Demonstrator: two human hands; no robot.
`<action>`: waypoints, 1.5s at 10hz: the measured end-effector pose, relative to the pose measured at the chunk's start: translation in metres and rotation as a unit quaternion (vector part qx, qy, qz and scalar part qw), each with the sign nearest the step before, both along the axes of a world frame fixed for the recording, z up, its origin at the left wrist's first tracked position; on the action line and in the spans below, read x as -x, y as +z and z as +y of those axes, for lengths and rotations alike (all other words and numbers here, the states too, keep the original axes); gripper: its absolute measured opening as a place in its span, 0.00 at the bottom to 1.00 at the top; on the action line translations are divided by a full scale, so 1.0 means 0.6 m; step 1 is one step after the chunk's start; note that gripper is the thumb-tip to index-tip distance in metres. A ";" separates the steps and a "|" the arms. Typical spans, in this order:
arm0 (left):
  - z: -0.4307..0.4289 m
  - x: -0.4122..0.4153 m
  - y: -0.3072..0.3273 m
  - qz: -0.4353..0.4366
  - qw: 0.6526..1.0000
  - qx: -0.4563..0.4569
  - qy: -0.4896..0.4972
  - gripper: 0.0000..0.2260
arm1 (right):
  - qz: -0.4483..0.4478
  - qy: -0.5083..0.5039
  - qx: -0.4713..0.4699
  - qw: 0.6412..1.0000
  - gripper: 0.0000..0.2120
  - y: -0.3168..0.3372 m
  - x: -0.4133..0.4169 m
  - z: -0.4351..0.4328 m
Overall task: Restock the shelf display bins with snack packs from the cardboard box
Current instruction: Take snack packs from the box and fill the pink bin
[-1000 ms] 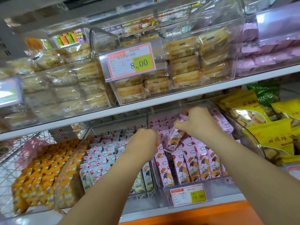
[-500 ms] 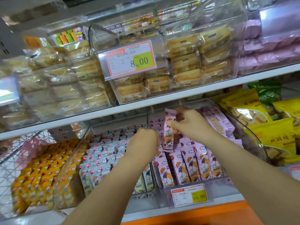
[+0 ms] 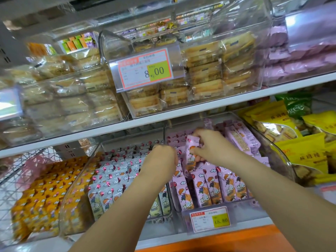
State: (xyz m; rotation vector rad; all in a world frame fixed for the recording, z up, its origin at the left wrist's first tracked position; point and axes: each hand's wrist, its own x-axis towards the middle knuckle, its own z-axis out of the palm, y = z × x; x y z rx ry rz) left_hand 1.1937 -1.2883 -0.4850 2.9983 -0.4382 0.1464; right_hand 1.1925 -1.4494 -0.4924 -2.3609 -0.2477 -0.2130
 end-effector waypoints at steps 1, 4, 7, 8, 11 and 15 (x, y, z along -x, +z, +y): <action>-0.003 0.004 0.002 -0.025 1.000 -0.017 0.002 0.10 | -0.004 0.016 0.061 0.998 0.13 -0.009 0.005 0.018; -0.003 -0.014 -0.009 -0.018 0.998 -0.067 -0.003 0.12 | 0.010 0.075 0.345 0.935 0.17 -0.027 0.019 0.015; 0.023 -0.005 -0.010 -0.012 0.996 -0.015 -0.083 0.11 | 0.001 0.058 0.254 0.965 0.26 0.019 0.055 -0.024; 0.027 0.021 -0.001 0.047 0.989 -0.105 -0.091 0.12 | 0.009 0.061 0.337 0.939 0.31 -0.001 0.071 -0.016; -0.023 0.052 -0.013 0.046 0.954 -0.289 -0.064 0.20 | -0.036 0.038 0.381 0.923 0.28 -0.036 0.072 -0.006; -0.015 0.048 -0.013 0.047 0.956 -0.271 -0.100 0.18 | -0.023 0.043 0.197 0.979 0.15 0.000 0.098 -0.053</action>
